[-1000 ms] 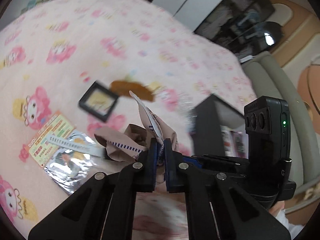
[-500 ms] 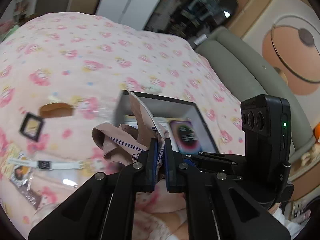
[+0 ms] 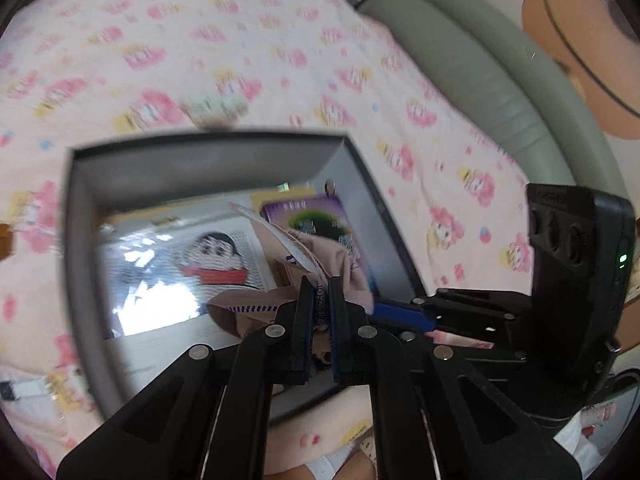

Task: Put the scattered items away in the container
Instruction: 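Carry the pouch with both grippers and lower it into the black box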

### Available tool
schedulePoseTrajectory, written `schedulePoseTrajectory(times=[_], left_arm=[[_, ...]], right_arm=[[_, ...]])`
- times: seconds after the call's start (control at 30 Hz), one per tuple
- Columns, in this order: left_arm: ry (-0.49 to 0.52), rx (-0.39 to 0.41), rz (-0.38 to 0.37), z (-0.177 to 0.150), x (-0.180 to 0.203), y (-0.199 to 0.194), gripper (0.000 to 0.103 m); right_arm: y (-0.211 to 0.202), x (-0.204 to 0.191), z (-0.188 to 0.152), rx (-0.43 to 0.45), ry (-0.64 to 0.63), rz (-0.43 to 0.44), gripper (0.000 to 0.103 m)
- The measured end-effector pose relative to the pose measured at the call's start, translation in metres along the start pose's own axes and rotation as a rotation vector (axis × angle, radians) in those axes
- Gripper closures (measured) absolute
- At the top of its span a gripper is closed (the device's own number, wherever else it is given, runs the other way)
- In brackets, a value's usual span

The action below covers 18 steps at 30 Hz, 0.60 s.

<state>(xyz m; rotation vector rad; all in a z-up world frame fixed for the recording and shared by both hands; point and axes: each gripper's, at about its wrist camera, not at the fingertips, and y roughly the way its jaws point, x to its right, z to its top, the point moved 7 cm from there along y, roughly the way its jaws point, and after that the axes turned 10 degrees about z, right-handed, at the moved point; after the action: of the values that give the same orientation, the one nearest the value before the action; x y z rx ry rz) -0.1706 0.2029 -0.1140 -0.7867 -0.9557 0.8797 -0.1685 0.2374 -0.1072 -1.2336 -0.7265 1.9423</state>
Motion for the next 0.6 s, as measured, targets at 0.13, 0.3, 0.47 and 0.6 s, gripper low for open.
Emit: schedulePoseTrajectory(times=[0.13, 0.3, 0.47, 0.6], left_arm=[[0.011, -0.107, 0.012, -0.012, 0.000, 0.044, 0.098], [0.039, -0.161, 0.097, -0.022, -0.009, 0.052, 0.069], [-0.012, -0.031, 0.105, -0.002, -0.022, 0.021, 0.062], [0.073, -0.027, 0.215, 0.007, -0.013, 0.036, 0.063]], right_arm=[[0.011, 0.048, -0.012, -0.049, 0.154, -0.025, 0.093], [0.003, 0.074, -0.012, -0.035, 0.233, -0.077, 0.091], [0.003, 0.074, 0.002, 0.021, 0.184, -0.103, 0.089], [0.015, 0.074, 0.018, 0.023, 0.163, -0.117, 0.089]])
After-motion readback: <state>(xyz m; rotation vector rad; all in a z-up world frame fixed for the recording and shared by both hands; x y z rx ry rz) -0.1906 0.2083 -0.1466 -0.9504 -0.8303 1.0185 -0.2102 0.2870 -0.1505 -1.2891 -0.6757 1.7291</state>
